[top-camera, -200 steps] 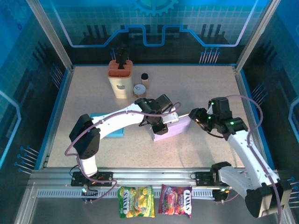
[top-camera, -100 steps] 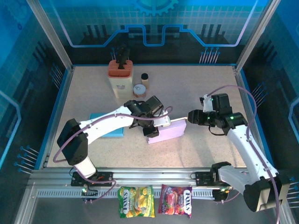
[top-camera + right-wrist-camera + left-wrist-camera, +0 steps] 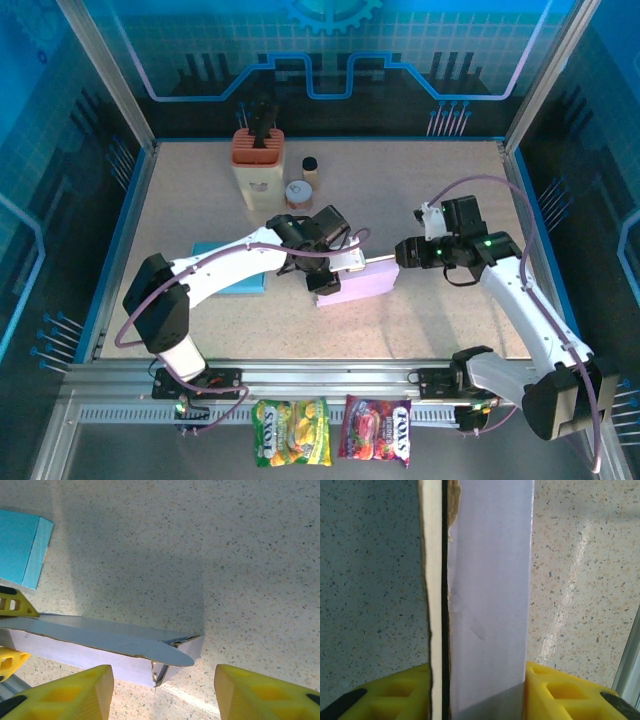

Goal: Fold the paper box

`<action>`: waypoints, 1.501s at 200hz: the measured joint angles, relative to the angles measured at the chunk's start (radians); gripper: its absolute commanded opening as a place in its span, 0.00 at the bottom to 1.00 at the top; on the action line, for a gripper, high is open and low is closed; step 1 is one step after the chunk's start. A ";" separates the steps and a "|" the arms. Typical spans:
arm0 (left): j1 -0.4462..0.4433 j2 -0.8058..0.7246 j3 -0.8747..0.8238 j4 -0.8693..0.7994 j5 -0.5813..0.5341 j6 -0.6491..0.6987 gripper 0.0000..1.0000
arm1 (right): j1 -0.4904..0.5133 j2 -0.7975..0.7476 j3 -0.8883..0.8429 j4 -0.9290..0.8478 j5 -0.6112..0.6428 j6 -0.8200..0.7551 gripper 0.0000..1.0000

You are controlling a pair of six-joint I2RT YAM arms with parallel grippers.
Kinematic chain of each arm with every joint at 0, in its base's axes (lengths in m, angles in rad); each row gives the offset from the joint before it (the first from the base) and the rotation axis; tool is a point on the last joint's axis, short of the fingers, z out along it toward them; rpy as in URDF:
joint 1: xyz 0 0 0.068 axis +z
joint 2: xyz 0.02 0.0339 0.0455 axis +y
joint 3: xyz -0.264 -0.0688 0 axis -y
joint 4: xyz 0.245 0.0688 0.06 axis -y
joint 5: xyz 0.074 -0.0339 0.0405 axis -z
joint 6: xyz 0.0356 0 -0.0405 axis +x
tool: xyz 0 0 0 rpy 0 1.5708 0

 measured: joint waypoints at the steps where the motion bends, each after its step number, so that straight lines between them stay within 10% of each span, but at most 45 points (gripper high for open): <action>1: 0.001 0.000 0.001 0.000 0.000 0.000 0.41 | 0.000 -0.001 0.000 0.000 0.001 0.002 0.57; 155: 0.003 0.026 0.033 -0.011 0.019 0.000 0.42 | 0.080 -0.045 -0.123 0.101 0.081 0.238 0.60; 300: 0.000 0.066 0.078 -0.007 0.056 -0.005 0.42 | 0.100 -0.020 -0.152 0.144 0.061 0.286 0.28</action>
